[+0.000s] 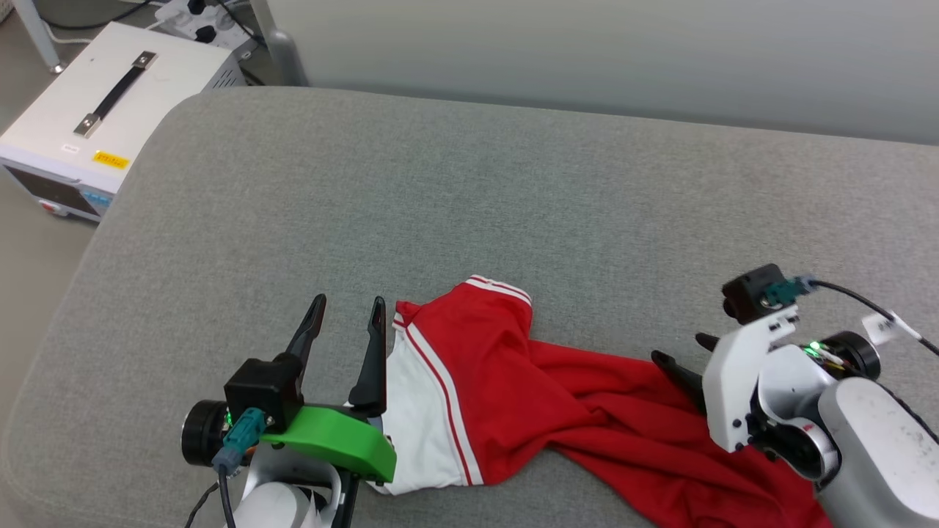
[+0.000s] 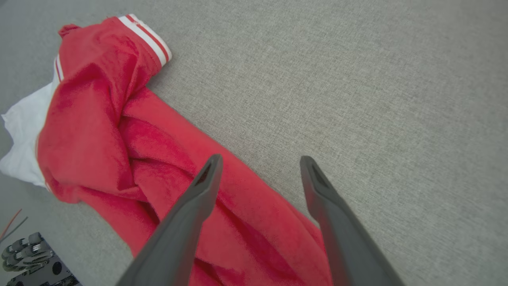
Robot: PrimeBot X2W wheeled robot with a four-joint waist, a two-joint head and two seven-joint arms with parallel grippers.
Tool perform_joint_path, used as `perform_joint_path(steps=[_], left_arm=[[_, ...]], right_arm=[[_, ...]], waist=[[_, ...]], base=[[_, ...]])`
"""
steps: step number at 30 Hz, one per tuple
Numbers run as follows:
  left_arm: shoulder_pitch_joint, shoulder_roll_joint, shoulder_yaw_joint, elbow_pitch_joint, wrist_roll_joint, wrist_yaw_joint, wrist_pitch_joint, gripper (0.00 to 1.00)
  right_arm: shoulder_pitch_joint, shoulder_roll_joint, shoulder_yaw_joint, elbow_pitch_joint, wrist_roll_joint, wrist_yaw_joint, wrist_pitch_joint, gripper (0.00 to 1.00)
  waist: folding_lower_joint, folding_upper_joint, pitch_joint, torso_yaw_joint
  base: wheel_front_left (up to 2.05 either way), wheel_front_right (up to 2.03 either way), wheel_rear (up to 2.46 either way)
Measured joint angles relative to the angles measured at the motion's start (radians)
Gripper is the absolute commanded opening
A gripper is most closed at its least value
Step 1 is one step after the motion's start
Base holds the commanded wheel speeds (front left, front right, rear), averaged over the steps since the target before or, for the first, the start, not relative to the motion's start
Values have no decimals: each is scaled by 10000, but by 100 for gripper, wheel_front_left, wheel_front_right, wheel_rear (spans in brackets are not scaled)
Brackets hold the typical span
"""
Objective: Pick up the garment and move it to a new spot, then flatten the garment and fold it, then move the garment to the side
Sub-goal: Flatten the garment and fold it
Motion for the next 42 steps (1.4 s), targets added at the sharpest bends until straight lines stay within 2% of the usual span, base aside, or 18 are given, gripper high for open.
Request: perform_joint_path(steps=[5, 16, 17, 18, 19, 20, 24, 28, 35, 39, 42], left_arm=[[-223, -234, -96, 276, -4, -96, -174, 100], [-774, -663, -240, 867, -48, -328, -454, 100], [-774, -665, -234, 911, -50, -341, -485, 100], [-778, -669, -224, 955, -52, -347, -500, 100], [-779, -675, -215, 988, -69, -347, -523, 100], [-785, -679, -207, 1014, -86, -347, -527, 100], [-787, -688, -173, 1083, -132, -345, -583, 100], [-787, -677, -169, 1078, -136, -332, -583, 100], [-699, -401, -161, 911, -134, -234, -376, 100], [-502, -186, -90, 779, -136, -142, -224, 100], [-298, -75, -12, 650, -140, -40, -104, 100]], right_arm=[[-1423, -359, 1691, 357, 688, 0, 1354, 100], [-3118, -945, 4259, 1592, 2073, -2, 2685, 100], [-3181, -991, 4351, 1657, 2194, -10, 2780, 95], [-3265, -1043, 4481, 1707, 2339, -8, 2909, 48], [-3352, -1089, 4575, 1733, 2460, -8, 3001, 6], [-3414, -1114, 4623, 1762, 2587, -10, 3095, 0], [-3622, -1158, 4706, 1877, 3085, -6, 3164, 0], [-3601, -1087, 4215, 2163, 3277, 17, 2343, 0], [-3109, -1618, 2174, 2769, 3108, 8, 913, 0], [-2063, -1931, 863, 2892, 2840, 6, 339, 0], [-987, -1927, -130, 2872, 2660, 6, 52, 0]], waist=[[0, 0, 354, 365], [0, 0, 1172, 1064], [0, 0, 1216, 1109], [0, 0, 1266, 1157], [0, 0, 1309, 1193], [0, 0, 1339, 1215], [0, 0, 1362, 1181], [1, 0, 1225, 1017], [1, 0, 883, 582], [0, 0, 677, 236], [0, 0, 518, -49]], base=[[0, 0, 0], [0, 0, 0], [0, 0, 0], [0, 0, 0], [0, 0, 0], [0, 0, 0], [0, 0, 0], [0, 0, 0], [0, 0, 0], [0, 0, 0], [0, 0, 0]])
